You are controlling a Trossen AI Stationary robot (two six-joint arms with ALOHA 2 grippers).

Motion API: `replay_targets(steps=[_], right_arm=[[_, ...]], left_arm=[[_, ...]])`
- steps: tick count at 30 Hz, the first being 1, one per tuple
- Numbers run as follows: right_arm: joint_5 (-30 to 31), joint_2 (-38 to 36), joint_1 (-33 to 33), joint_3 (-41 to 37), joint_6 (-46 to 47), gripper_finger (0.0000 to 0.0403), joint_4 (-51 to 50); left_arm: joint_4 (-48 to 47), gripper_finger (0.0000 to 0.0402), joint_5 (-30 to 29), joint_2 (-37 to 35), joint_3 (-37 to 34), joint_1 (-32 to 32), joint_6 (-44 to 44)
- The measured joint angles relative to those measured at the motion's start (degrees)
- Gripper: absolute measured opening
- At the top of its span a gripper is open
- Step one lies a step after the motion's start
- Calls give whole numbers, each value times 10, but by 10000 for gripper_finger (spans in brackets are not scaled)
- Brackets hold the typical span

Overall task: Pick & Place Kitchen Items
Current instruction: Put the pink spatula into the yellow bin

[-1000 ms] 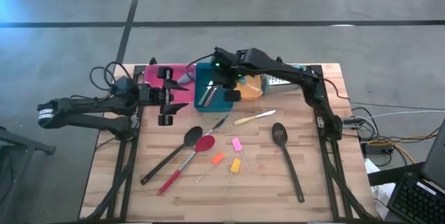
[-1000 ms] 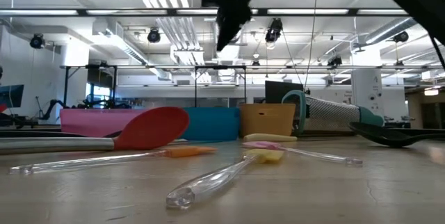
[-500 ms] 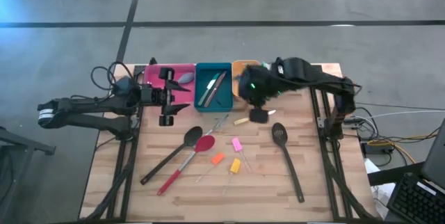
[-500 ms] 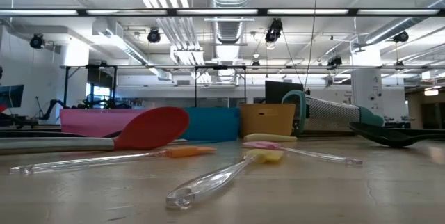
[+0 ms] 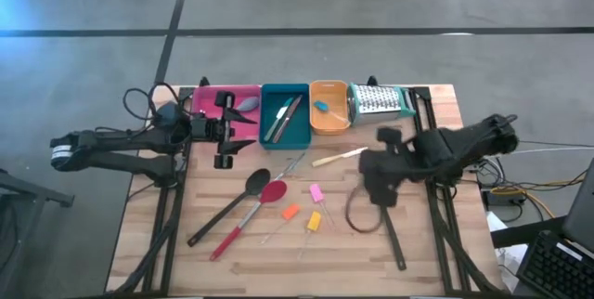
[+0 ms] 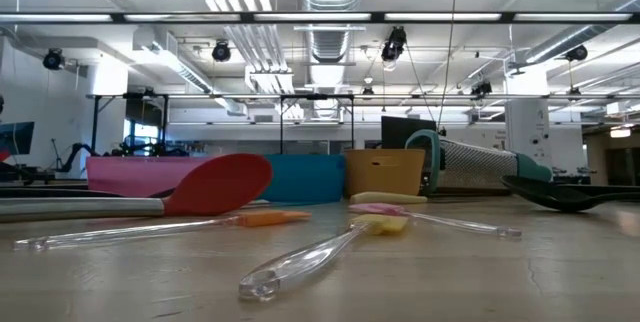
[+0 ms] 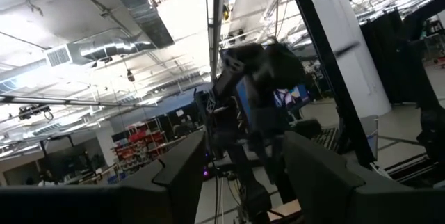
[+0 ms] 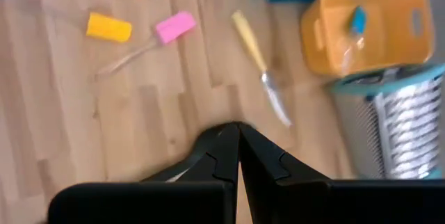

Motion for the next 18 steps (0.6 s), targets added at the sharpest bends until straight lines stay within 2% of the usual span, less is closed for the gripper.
replay_targets(steps=[6, 10, 14, 18], right_arm=[[18, -45, 43, -141, 70, 8, 125], [19, -49, 47, -220, 68, 8, 257], [23, -39, 38, -286, 24, 8, 385], [16, -29, 12, -332, 17, 18, 463]], left_arm=[[0, 198, 0, 0, 0, 0, 0], [0, 198, 0, 0, 0, 0, 0], [0, 198, 0, 0, 0, 0, 0], [0, 198, 0, 0, 0, 0, 0]])
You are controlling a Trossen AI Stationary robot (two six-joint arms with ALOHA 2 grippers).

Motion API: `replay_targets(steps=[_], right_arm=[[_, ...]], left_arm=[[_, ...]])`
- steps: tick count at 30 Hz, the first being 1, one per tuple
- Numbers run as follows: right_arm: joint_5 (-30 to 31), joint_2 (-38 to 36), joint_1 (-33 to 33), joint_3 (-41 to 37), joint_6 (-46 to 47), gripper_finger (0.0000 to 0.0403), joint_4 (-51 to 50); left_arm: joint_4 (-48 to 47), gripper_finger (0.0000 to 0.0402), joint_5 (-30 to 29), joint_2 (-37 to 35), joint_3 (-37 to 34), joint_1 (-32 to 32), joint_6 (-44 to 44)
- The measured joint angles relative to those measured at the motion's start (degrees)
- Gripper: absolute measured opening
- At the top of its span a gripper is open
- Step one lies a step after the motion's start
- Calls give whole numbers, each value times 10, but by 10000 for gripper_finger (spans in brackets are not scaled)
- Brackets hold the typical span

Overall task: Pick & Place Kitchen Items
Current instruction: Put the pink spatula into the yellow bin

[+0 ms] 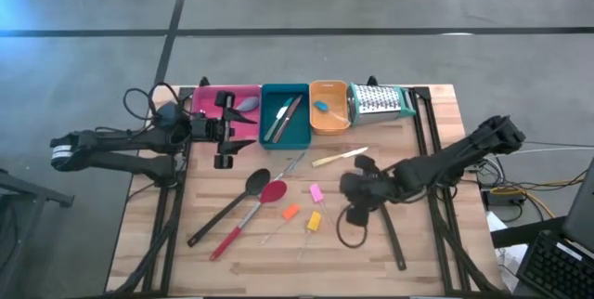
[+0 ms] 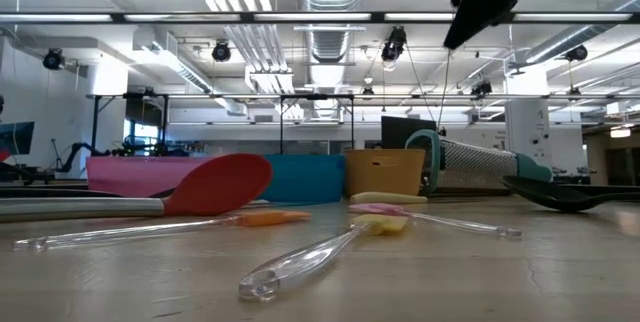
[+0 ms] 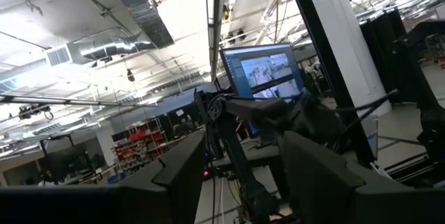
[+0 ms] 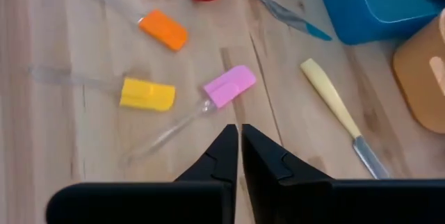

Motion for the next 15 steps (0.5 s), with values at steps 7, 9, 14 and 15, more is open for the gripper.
replay_targets(steps=[7, 9, 14, 15], right_arm=[[-8, 20, -37, -40, -15, 84, 78], [-8, 29, -44, -44, -19, 106, 88], [-8, 65, -59, -29, -18, 150, 100], [-9, 74, -61, -24, -18, 157, 103]], left_arm=[[-11, 198, 0, 0, 0, 0, 0], [-11, 198, 0, 1, 0, 0, 0], [-17, 198, 0, 4, 0, 0, 0], [-19, 198, 0, 4, 0, 0, 0]])
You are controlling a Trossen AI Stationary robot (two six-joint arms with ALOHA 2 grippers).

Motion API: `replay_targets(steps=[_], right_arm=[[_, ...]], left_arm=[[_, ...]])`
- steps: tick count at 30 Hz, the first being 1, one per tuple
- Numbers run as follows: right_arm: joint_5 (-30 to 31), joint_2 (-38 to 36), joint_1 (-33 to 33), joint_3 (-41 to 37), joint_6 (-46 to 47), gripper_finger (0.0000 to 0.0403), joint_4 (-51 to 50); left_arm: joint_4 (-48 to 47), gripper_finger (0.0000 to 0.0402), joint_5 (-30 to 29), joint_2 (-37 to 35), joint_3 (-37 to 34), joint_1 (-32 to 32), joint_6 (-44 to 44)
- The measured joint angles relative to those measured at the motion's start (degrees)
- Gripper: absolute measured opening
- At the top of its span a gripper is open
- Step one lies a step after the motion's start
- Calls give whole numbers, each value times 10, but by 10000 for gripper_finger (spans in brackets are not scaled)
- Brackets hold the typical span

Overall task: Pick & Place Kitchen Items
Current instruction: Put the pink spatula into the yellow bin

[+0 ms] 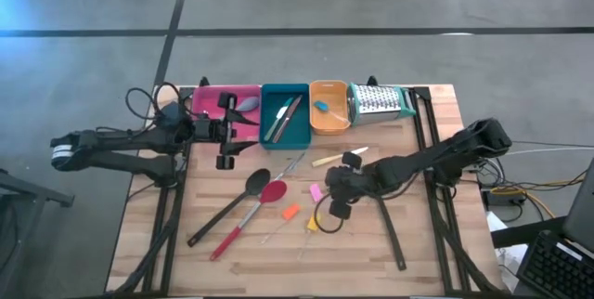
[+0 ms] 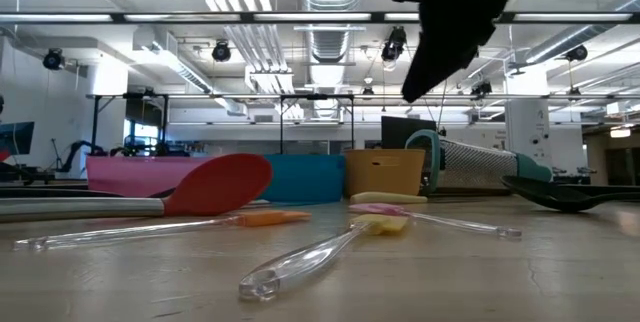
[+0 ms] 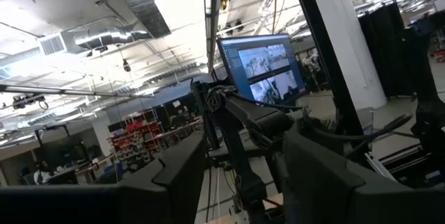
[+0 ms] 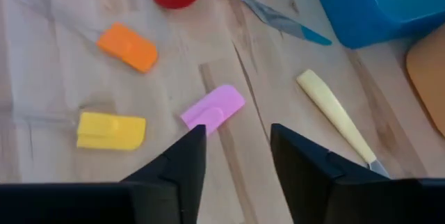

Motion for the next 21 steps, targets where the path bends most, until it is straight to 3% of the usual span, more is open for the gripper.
replay_targets(steps=[9, 21], right_arm=[[-29, 105, -12, 40, -3, 196, -6], [-48, 172, -23, 63, -3, 201, 4]], left_arm=[[-12, 198, 0, 4, 0, 0, 0], [-22, 198, 0, 6, 0, 0, 0]])
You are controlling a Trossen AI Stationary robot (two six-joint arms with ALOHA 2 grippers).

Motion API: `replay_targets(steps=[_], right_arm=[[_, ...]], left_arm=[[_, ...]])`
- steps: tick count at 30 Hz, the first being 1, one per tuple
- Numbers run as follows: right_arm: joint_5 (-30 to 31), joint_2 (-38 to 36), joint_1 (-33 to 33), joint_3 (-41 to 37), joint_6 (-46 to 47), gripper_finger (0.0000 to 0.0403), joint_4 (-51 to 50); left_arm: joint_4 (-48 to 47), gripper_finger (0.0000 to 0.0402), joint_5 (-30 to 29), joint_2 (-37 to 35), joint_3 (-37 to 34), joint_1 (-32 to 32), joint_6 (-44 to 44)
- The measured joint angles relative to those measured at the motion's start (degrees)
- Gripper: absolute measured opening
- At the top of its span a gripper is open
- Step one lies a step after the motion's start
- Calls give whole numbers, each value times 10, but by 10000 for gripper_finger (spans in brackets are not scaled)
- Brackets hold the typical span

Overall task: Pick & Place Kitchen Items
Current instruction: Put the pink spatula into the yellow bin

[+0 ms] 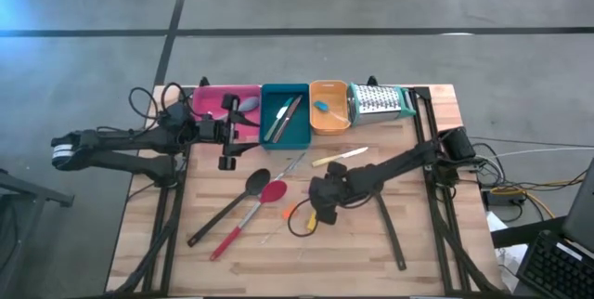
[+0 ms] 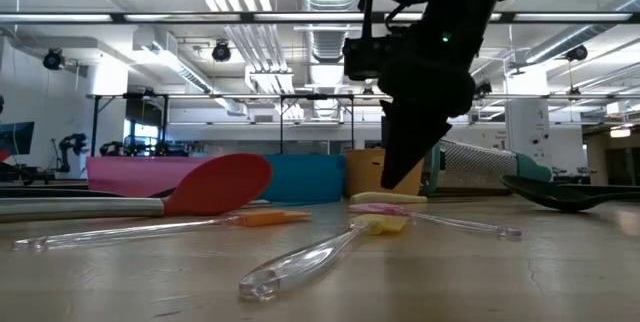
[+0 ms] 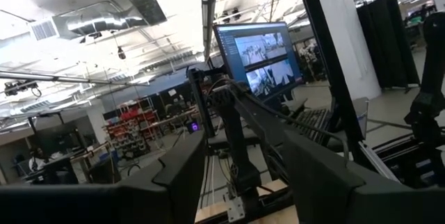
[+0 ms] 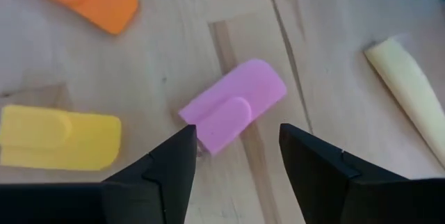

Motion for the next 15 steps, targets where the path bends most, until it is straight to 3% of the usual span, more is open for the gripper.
replay_targets(steps=[15], right_arm=[[-88, 0, -41, -35, 6, 201, 78]], left_arm=[[-10, 198, 0, 1, 0, 0, 0]])
